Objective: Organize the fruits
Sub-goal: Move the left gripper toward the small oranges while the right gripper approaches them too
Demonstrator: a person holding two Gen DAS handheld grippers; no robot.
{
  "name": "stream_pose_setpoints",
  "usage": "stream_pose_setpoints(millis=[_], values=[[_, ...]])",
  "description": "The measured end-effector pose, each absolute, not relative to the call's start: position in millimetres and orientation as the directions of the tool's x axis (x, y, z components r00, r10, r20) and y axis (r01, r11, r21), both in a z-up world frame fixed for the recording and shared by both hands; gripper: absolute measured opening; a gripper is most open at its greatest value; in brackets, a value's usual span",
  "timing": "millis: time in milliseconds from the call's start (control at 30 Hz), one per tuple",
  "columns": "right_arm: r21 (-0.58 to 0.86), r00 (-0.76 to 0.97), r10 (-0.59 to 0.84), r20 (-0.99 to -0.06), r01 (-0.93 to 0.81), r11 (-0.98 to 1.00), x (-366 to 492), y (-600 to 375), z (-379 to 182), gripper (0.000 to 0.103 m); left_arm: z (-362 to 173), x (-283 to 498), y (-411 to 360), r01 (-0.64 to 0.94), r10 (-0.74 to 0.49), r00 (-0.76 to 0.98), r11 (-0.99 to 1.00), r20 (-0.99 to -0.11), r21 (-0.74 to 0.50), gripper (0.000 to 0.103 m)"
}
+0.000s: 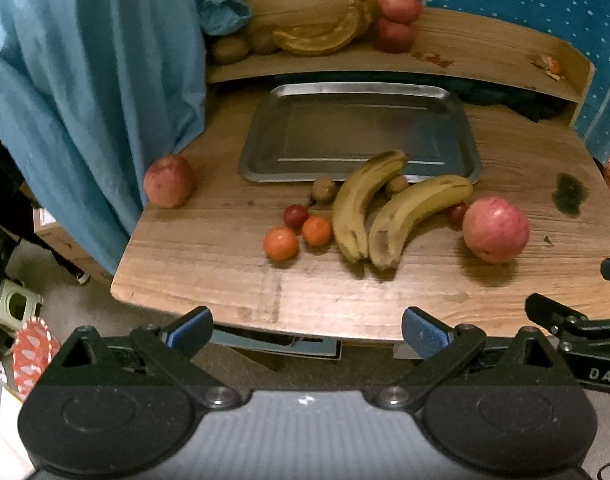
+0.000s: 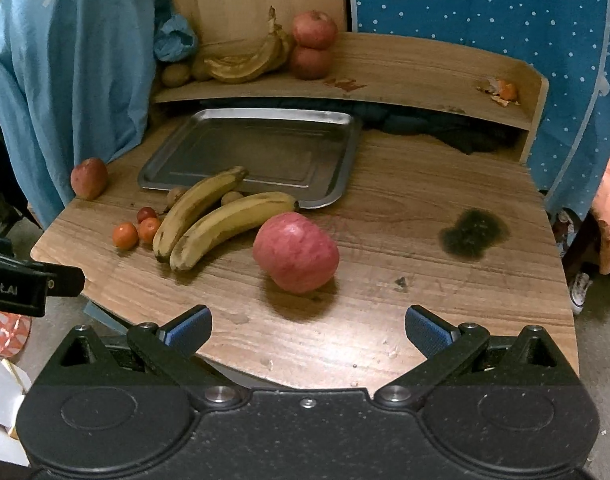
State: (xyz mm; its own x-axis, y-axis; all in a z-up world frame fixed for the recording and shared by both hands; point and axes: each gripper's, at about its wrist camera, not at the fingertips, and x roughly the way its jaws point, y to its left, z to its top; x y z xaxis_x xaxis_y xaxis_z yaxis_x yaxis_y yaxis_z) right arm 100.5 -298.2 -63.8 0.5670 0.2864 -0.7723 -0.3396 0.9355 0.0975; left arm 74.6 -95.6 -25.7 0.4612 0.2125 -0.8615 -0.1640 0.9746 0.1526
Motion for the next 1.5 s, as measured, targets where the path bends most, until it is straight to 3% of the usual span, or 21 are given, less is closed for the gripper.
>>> stream_pose_setpoints(millis=[500, 800, 1133, 1500], values=[[0.072, 0.583, 0.327, -0.743, -0.417, 0.906, 135.2, -226.6, -65.9, 0.102, -57.1, 132.7, -33.6, -0.018, 0.172, 0.393, 0.984, -0.903, 0.179, 0.103], [-0.137, 0.541, 0.261, -0.800, -0.588, 0.797, 155.9, -141.1, -79.3, 0.102, -82.6, 155.3, 12.0, 0.180, 0.060, 0.376, 0.974, -0.925, 0.136, 0.103], [-0.203, 0.476, 0.284, -0.832, -0.739, 0.643, 171.5, -100.9, -85.7, 0.102, -98.6, 167.1, 26.0, 0.275, 0.002, 0.356, 0.955, -0.934, 0.107, 0.102], [-0.274, 0.401, 0.378, -0.834, -0.897, 0.348, 179.7, -82.3, -89.9, 0.080, -104.5, 178.1, 26.0, 0.245, -0.016, 0.347, 0.967, -0.938, 0.074, 0.098]])
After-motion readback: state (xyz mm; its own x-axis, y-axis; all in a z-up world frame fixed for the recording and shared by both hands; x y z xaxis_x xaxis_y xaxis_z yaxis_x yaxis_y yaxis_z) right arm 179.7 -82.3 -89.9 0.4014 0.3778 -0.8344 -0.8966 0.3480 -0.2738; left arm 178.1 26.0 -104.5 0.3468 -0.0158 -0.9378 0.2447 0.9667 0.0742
